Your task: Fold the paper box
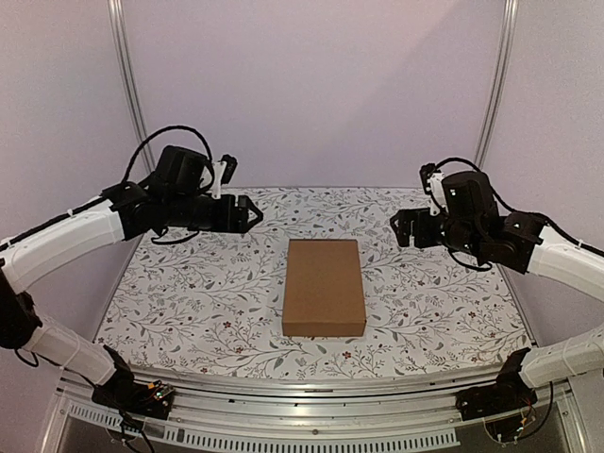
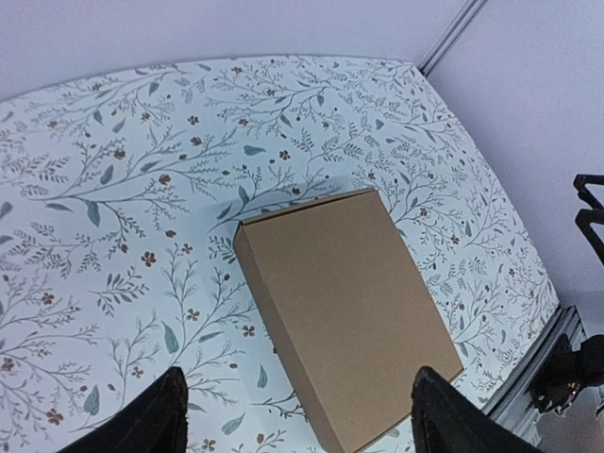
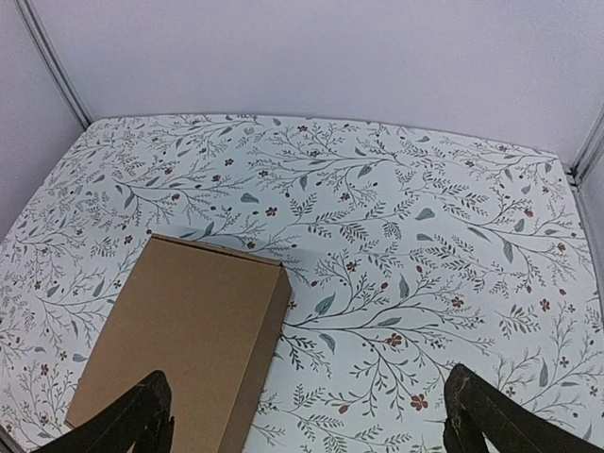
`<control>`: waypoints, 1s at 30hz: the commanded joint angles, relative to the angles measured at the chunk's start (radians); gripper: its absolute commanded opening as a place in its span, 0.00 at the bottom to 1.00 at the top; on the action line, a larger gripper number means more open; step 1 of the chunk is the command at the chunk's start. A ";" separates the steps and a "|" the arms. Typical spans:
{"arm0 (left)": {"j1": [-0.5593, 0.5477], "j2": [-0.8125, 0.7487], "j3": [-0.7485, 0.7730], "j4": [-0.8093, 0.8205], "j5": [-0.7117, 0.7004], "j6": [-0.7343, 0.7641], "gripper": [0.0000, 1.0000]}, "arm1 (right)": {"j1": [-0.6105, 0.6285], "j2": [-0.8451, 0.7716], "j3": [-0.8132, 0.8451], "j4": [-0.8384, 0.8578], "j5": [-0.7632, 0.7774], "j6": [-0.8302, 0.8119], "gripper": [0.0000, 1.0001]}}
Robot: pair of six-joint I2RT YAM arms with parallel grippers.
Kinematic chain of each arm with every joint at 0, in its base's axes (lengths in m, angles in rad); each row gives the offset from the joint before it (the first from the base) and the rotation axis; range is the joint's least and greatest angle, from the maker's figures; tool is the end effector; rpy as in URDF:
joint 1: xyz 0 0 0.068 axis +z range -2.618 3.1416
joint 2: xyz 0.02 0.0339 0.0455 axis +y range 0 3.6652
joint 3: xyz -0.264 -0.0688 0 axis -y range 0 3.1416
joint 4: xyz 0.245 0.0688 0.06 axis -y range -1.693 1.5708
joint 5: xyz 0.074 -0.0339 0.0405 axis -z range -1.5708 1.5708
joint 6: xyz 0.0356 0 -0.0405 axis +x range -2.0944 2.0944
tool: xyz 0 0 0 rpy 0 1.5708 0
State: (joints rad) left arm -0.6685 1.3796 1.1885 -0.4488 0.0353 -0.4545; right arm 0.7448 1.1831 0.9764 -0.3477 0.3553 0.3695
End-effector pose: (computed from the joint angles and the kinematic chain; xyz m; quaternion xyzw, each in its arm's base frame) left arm 0.2422 -0.1929 0.3196 0.1033 0.8875 -0.2523 0.3715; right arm 0.2022 0.1696 0.3098 -0.0759 0.8608 0.1222 0.4881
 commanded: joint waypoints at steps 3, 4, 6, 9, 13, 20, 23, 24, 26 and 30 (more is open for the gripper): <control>0.012 -0.149 0.047 -0.114 -0.046 0.054 0.99 | -0.005 -0.119 0.066 -0.166 0.091 -0.105 0.99; 0.012 -0.170 0.050 -0.126 -0.064 0.061 1.00 | -0.005 -0.135 0.068 -0.175 0.096 -0.106 0.99; 0.012 -0.214 0.055 -0.150 -0.081 0.076 0.99 | -0.005 -0.187 0.069 -0.185 0.110 -0.106 0.99; 0.012 -0.279 0.048 -0.177 -0.102 0.106 1.00 | -0.005 -0.253 0.072 -0.203 0.120 -0.091 0.99; 0.012 -0.377 -0.001 -0.185 -0.140 0.146 1.00 | -0.005 -0.326 0.091 -0.251 0.148 -0.086 0.99; 0.012 -0.533 -0.122 -0.137 -0.157 0.185 1.00 | -0.005 -0.442 0.056 -0.287 0.200 -0.024 0.99; 0.012 -0.587 -0.187 -0.105 -0.124 0.189 1.00 | -0.005 -0.467 0.050 -0.314 0.152 -0.003 0.99; 0.012 -0.604 -0.211 -0.090 -0.106 0.190 1.00 | -0.005 -0.472 0.048 -0.328 0.142 -0.003 0.99; 0.012 -0.635 -0.261 -0.056 -0.085 0.191 1.00 | -0.005 -0.472 0.038 -0.353 0.076 -0.015 0.99; 0.012 -0.654 -0.297 -0.033 -0.078 0.188 1.00 | -0.005 -0.476 -0.042 -0.298 0.075 -0.069 0.99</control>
State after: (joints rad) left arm -0.6674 0.7391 0.9207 -0.5327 -0.0715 -0.2802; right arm 0.7448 0.7063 1.0126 -0.6415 0.4641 0.3267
